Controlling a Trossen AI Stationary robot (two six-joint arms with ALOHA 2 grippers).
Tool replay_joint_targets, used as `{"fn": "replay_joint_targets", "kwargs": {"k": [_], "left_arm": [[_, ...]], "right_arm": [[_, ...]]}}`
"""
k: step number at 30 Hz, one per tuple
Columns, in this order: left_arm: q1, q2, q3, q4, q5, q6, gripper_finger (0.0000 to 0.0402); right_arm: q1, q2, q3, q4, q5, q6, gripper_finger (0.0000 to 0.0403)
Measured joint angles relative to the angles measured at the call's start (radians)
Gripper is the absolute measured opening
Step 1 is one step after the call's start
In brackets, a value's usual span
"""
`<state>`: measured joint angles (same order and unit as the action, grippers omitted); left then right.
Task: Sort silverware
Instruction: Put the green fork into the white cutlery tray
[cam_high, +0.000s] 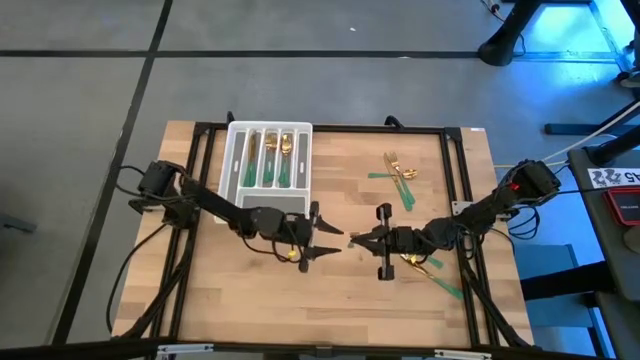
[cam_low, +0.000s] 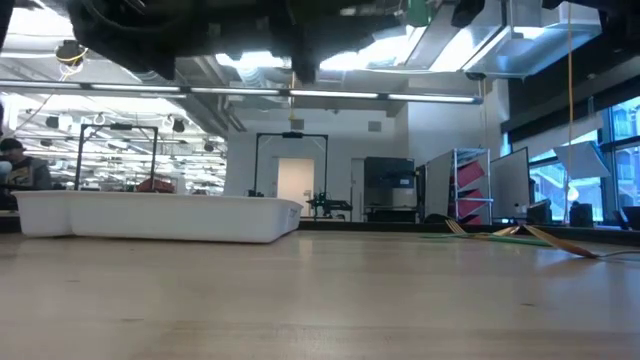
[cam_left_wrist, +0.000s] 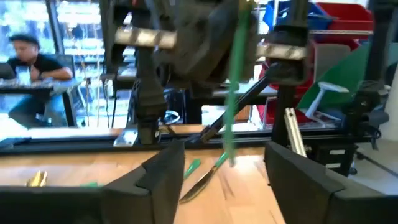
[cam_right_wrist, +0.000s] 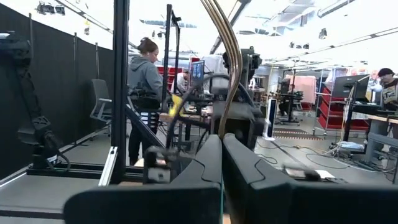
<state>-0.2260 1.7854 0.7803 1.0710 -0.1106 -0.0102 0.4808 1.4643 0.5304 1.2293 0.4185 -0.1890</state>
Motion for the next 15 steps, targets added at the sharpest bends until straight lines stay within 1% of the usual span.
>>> {"fn": "replay_joint_targets", "kwargs": {"k": [3, 6, 10, 15], "left_arm": [[0.018, 0.047, 0.019, 0.016, 0.000, -0.038, 0.0238], [0.025, 0.081, 0.043, 0.016, 0.000, -0.038, 0.0255], [0.023, 0.095, 0.068, 0.012, 0.001, 0.004, 0.0259], [0.014, 0.095, 0.098, 0.014, 0.012, 0.060, 0.0249]], "right_arm": [[0.000, 0.000, 0.000, 0.004, 0.009, 0.000, 0.0000], [0.000, 0.000, 0.000, 0.008, 0.021, 0.000, 0.0000], [0.002, 0.000, 0.000, 0.008, 0.026, 0.001, 0.0000], [-0.002, 0.000, 0.000, 0.008, 0.034, 0.001, 0.0000]]}}
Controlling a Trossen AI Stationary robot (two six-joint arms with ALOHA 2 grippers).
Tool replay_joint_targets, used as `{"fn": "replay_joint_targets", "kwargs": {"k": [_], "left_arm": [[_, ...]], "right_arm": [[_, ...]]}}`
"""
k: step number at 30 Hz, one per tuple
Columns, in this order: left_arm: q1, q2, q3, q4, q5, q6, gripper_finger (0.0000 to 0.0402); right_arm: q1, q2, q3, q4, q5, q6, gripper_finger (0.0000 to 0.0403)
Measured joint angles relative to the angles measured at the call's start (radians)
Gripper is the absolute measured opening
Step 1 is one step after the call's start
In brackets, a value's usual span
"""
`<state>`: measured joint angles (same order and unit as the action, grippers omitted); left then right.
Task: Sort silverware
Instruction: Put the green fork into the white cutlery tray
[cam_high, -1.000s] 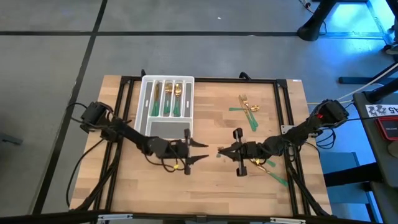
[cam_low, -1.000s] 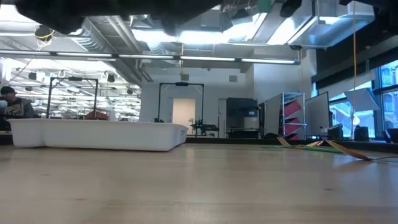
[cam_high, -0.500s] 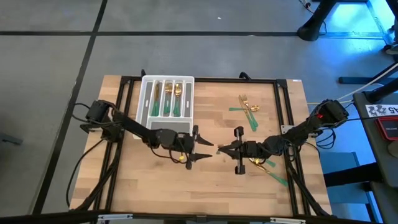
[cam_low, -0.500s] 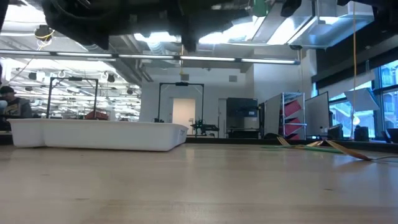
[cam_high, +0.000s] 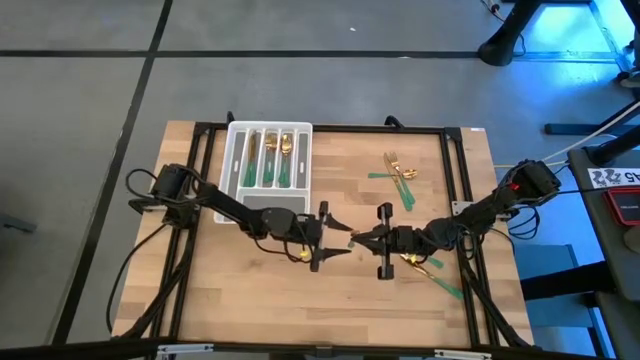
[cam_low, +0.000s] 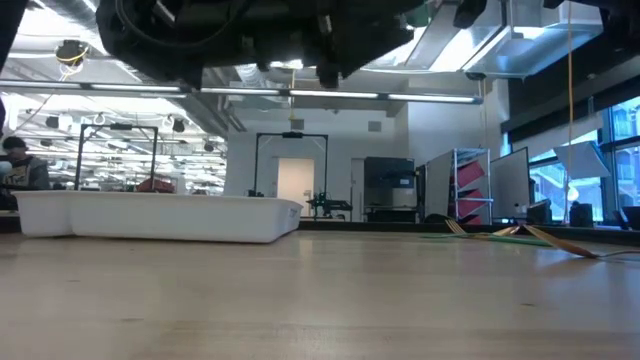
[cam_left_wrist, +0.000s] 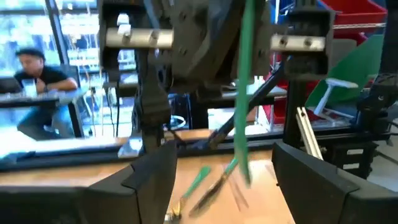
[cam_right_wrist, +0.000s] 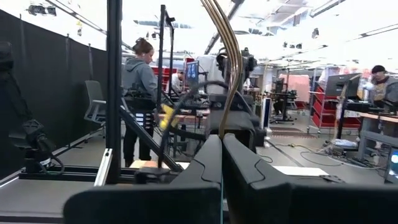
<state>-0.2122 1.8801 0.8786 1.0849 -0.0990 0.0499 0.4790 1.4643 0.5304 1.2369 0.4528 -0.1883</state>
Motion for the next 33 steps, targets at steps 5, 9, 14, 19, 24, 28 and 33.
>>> {"fn": "replay_joint_targets", "kwargs": {"k": [5, 9, 14, 19, 24, 28, 33], "left_arm": [[-0.005, 0.000, 0.042, -0.005, -0.072, -0.059, 0.0216], [-0.011, -0.003, 0.045, -0.019, -0.080, -0.078, 0.0162], [-0.030, -0.004, 0.044, -0.057, -0.083, -0.086, 0.0077], [-0.046, -0.004, 0.052, -0.052, -0.116, -0.090, 0.0009], [-0.071, -0.004, 0.073, -0.106, -0.175, -0.083, 0.0005], [-0.074, -0.005, 0.075, -0.172, -0.232, -0.133, 0.0004], [-0.067, -0.049, 0.068, -0.351, -0.250, -0.235, 0.0003]], "right_arm": [[-0.002, 0.000, 0.000, 0.000, 0.026, 0.000, 0.0000], [-0.002, 0.000, 0.000, 0.002, 0.059, -0.018, 0.0000], [-0.002, 0.000, 0.001, 0.005, 0.059, -0.022, 0.0000], [-0.001, 0.000, 0.001, 0.014, 0.052, -0.018, 0.0000], [0.000, -0.001, 0.001, 0.004, 0.059, -0.020, 0.0009], [0.013, -0.016, 0.001, -0.044, 0.165, -0.060, 0.0042], [0.046, -0.081, 0.000, -0.144, 0.347, -0.099, 0.0119]]}}
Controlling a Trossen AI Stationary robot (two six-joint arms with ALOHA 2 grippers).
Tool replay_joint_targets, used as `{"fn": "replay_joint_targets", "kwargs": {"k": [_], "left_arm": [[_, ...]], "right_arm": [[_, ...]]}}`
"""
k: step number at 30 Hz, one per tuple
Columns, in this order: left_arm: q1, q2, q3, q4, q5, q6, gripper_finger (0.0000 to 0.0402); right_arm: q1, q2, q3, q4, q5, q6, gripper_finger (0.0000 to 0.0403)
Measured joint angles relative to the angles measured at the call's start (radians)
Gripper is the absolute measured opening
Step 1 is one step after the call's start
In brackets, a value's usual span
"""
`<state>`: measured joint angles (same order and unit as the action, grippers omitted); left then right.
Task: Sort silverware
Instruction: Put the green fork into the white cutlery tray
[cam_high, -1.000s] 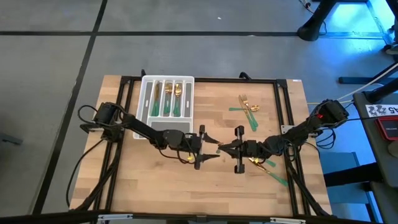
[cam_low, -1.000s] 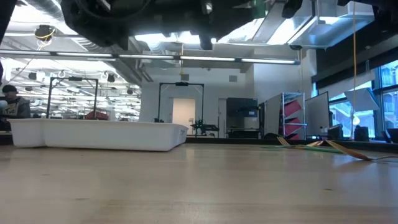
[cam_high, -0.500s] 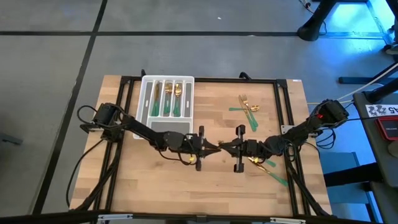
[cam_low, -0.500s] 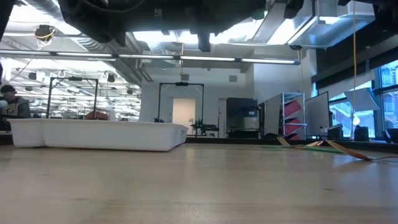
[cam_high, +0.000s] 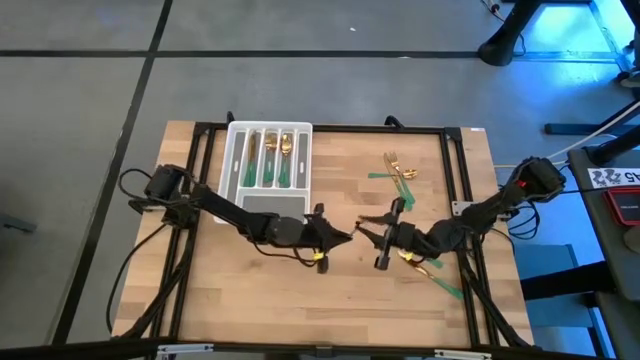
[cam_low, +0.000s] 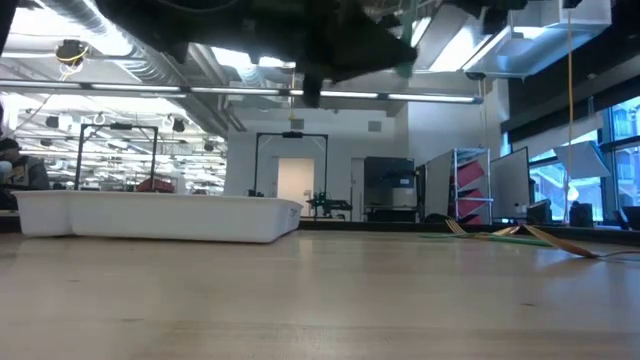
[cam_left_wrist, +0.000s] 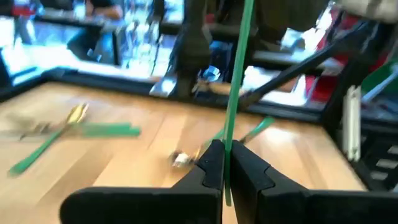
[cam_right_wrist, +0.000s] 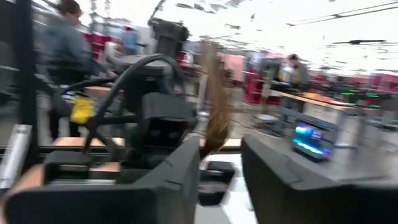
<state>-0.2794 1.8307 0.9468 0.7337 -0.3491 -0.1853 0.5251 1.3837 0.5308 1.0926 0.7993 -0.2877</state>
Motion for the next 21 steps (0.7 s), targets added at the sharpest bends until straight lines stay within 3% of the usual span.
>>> {"fn": "replay_joint_targets", "kwargs": {"k": [6, 13, 16, 21], "left_arm": [[-0.004, -0.127, -0.081, -0.045, -0.131, -0.044, 0.0002], [0.008, -0.262, -0.151, -0.131, -0.225, -0.102, 0.0001], [0.043, -0.355, -0.186, -0.256, -0.232, -0.173, 0.0001], [0.164, -0.558, -0.227, -0.693, -0.155, -0.413, 0.0001]], "right_arm": [[0.077, -0.079, 0.000, -0.154, 0.161, 0.036, 0.0184], [0.151, -0.083, 0.000, -0.364, 0.244, 0.211, 0.0197], [0.180, -0.083, 0.000, -0.489, 0.244, 0.350, 0.0197], [0.228, -0.083, -0.001, -0.723, 0.248, 0.576, 0.0198]]}}
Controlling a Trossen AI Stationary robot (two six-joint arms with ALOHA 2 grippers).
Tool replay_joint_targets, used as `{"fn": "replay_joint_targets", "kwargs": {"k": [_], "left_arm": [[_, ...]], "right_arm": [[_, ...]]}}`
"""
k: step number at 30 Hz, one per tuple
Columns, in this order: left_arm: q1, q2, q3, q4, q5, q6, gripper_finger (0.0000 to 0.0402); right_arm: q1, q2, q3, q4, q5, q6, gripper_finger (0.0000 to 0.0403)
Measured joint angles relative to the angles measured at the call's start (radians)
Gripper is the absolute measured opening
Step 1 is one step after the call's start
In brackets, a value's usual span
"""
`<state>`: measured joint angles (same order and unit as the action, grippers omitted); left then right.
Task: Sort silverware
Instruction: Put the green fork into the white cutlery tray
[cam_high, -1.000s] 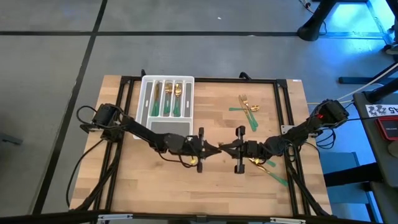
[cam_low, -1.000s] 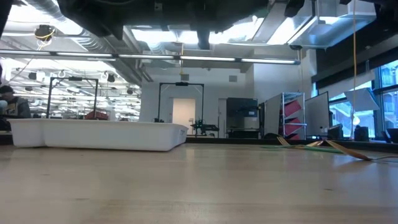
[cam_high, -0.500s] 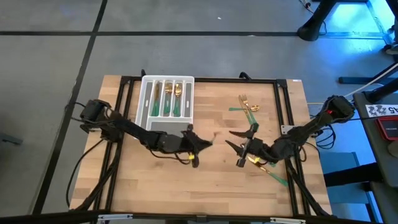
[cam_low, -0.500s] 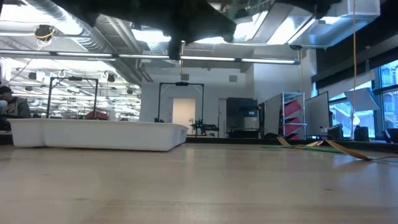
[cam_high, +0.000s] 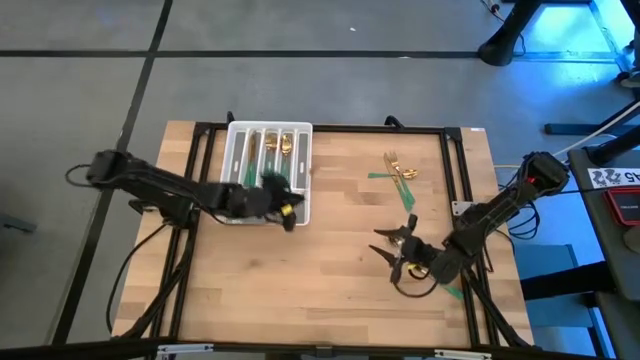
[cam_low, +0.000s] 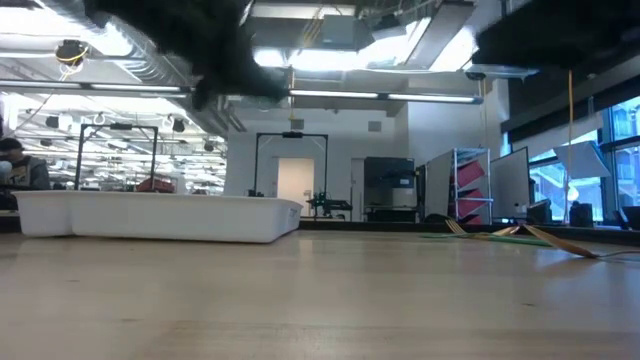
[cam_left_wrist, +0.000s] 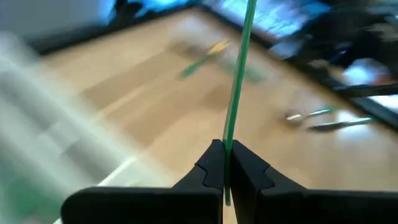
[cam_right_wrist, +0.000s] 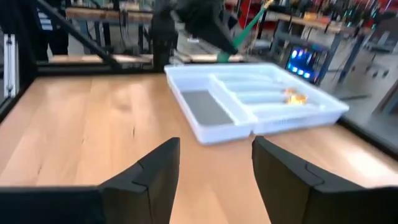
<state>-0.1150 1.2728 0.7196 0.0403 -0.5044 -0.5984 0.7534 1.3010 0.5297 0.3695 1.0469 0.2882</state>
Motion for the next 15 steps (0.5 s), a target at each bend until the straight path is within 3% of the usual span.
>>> {"fn": "replay_joint_targets", "kwargs": {"k": [3, 6, 15], "left_arm": [[0.120, -0.084, -0.035, -0.225, 0.076, -0.146, 0.0000], [0.264, -0.138, -0.077, -0.357, 0.232, -0.240, 0.0000], [0.626, -0.110, -0.121, -0.342, 0.575, -0.226, 0.0000]], "right_arm": [[0.023, 0.006, 0.000, -0.074, 0.019, 0.098, 0.0198], [0.042, 0.021, 0.000, -0.086, 0.045, 0.132, 0.0198], [0.045, 0.080, 0.000, -0.064, 0.087, 0.175, 0.0198]]}}
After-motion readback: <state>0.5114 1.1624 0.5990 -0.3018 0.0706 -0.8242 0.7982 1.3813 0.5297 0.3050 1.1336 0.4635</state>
